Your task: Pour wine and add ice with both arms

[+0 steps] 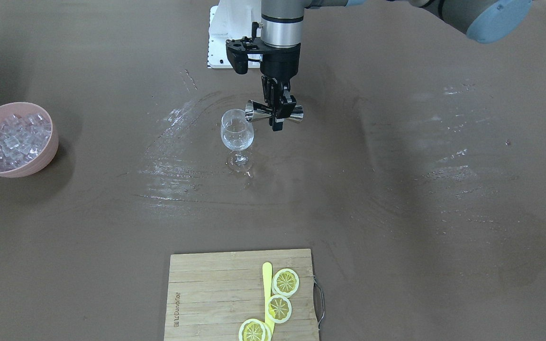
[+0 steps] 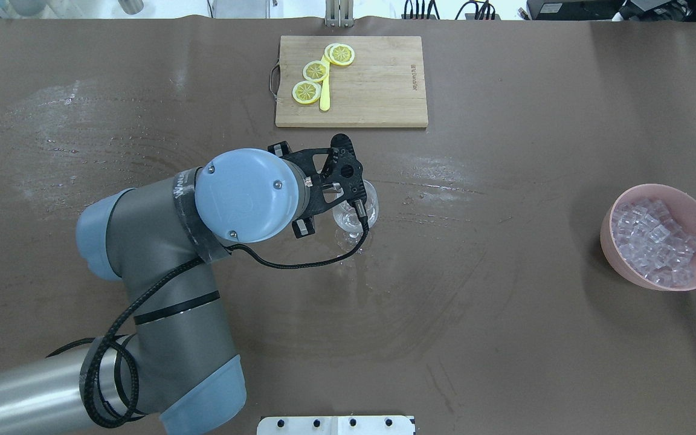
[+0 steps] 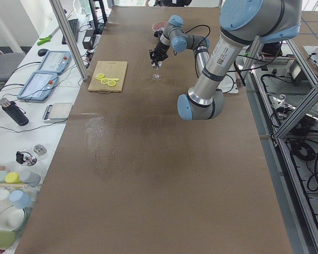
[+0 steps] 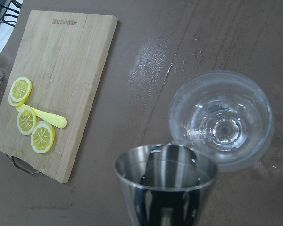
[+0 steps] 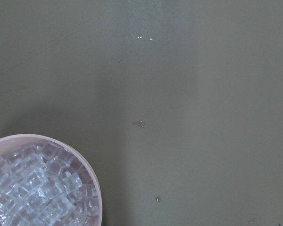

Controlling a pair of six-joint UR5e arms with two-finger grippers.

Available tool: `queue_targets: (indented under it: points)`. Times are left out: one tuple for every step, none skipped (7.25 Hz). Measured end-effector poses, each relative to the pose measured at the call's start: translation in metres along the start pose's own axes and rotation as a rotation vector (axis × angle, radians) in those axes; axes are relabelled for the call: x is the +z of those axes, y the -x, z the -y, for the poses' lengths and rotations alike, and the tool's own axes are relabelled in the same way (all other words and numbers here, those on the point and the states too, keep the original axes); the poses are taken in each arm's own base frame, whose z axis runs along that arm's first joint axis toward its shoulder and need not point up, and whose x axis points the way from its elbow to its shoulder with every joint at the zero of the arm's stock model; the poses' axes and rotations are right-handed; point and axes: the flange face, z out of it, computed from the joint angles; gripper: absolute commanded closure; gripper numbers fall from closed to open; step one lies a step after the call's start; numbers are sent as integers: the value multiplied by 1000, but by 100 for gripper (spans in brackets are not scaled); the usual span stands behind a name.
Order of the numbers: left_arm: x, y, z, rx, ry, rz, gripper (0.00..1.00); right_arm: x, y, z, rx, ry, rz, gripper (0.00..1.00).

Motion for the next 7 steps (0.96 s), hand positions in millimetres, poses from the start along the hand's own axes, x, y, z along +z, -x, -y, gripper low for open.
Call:
queue_targets:
  points:
    - [-4,-7,5,13,9,13,100,0,0,0,0,0,0,0]
    - [-7,-14,9,24,17,23,100,0,0,0,0,0,0,0]
    - [-8,-17,11,31,26,29,100,0,0,0,0,0,0,0]
    - [-11,-17,13,35,40,32,100,0,0,0,0,1,1,0]
    - [-14,-17,17,39,55,35,100,0,0,0,1,1,5,0]
    - [-20,-16,23,44,74,43,100,1,0,-1,1,2,7,0]
    - [-26,-15,28,50,93,53,100,1,0,-1,2,3,8,0]
